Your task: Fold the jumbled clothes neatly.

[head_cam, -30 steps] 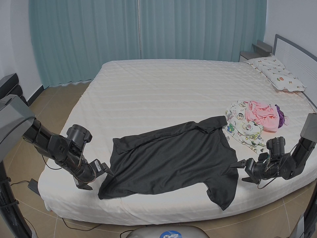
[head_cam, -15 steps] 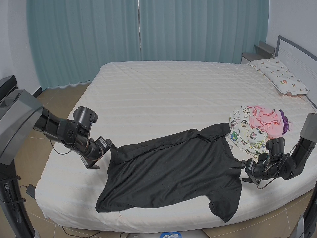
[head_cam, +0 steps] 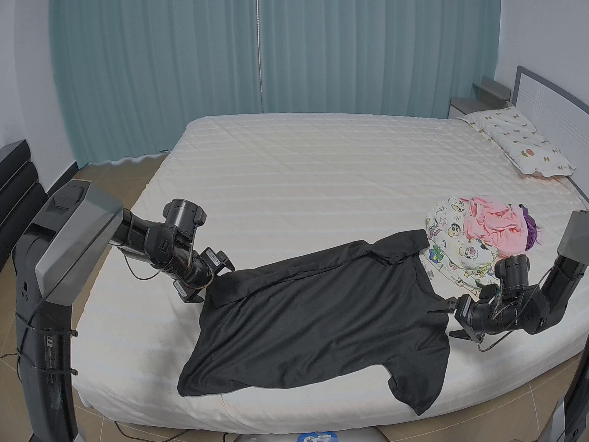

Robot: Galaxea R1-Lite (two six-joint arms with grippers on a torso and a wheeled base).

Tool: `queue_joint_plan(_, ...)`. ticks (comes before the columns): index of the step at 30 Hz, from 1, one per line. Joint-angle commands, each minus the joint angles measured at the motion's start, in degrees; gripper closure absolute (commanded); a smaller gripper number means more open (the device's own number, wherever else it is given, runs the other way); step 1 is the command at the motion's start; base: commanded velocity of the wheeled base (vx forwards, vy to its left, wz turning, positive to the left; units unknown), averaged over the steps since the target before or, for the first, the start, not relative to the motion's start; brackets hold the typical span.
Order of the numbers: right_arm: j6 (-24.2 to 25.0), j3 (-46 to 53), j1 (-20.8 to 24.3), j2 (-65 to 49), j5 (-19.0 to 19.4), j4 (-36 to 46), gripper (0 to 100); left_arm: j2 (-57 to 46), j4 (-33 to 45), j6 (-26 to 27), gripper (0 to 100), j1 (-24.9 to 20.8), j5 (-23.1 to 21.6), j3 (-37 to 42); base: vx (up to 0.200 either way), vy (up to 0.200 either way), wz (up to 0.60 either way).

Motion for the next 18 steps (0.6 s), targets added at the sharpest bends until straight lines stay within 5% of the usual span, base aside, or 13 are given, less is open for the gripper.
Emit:
queue_joint_plan(1,0.01,-0.03,0.02,-0.04,0.01,-0.03,0,1.80,-0.07,0.02,0,-0.34,-0.02,-0.70,0.000,0.000,0.00)
queue_joint_plan(7,0.01,0.06,0.02,-0.13,0.01,-0.03,0,2.76,0.02,0.99,0,-1.05,0.07,-1.32,0.000,0.000,0.00)
queue_joint_plan(8,0.01,0.06,0.02,-0.13,0.01,-0.03,0,2.94,0.11,2.05,100,-1.13,0.16,-1.32,0.000,0.000,0.00)
queue_joint_plan(18,-0.08,0.06,0.02,-0.04,0.01,-0.03,0,3.20,0.46,4.77,100,-0.78,4.47,-2.81,0.000,0.000,0.00)
